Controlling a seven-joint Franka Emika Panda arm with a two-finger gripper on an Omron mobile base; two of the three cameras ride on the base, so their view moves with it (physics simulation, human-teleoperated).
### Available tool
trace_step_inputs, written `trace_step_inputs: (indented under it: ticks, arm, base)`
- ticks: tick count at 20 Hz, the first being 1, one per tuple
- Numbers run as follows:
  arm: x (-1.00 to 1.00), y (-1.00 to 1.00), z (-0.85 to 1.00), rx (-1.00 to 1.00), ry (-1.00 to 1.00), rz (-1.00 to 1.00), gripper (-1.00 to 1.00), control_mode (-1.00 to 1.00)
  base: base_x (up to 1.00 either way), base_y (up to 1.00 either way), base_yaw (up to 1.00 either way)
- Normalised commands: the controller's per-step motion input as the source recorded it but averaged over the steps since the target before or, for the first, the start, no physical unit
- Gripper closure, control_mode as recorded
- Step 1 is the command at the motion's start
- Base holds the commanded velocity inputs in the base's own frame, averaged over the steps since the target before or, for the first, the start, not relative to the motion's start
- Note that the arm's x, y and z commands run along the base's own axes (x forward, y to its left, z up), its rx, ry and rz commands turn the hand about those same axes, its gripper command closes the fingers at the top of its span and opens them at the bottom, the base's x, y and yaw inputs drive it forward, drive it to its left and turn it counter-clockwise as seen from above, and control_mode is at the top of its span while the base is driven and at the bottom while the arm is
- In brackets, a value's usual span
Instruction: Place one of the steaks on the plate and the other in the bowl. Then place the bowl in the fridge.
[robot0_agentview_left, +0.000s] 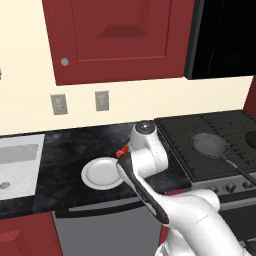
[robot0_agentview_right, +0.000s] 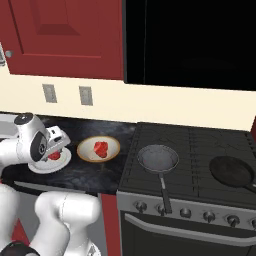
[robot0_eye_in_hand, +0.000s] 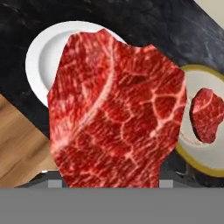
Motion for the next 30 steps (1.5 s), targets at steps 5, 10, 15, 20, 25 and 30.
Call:
trace_step_inputs:
  ticks: [5, 10, 15, 20, 25, 30]
  arm:
    - [0.77, 0.67, -0.40, 0.00, 0.14, 0.00, 1.00, -1.00]
    - [0.61, 0.19, -0.54, 0.00, 0.14, 0.00, 1.00, -1.00]
    - [0.37, 0.25, -0.46, 0.00, 0.05, 0.00, 1.00, -1.00]
    - [0.01, 0.56, -0.22, 0.00, 0.00, -0.01, 1.00, -1.00]
    - [0.00, -0.03, -0.35, 0.00, 0.00, 0.00, 1.00, -1.00]
    - [0.01, 0.00, -0.25, 0.01, 0.00, 0.00, 1.00, -1.00]
  base:
    - [0.00, 0.00, 0.00]
    - [0.00, 0.00, 0.00]
    - [0.00, 0.00, 0.00]
    - [0.00, 0.00, 0.00]
    - [0.00, 0.00, 0.00]
    - [0.00, 0.00, 0.00]
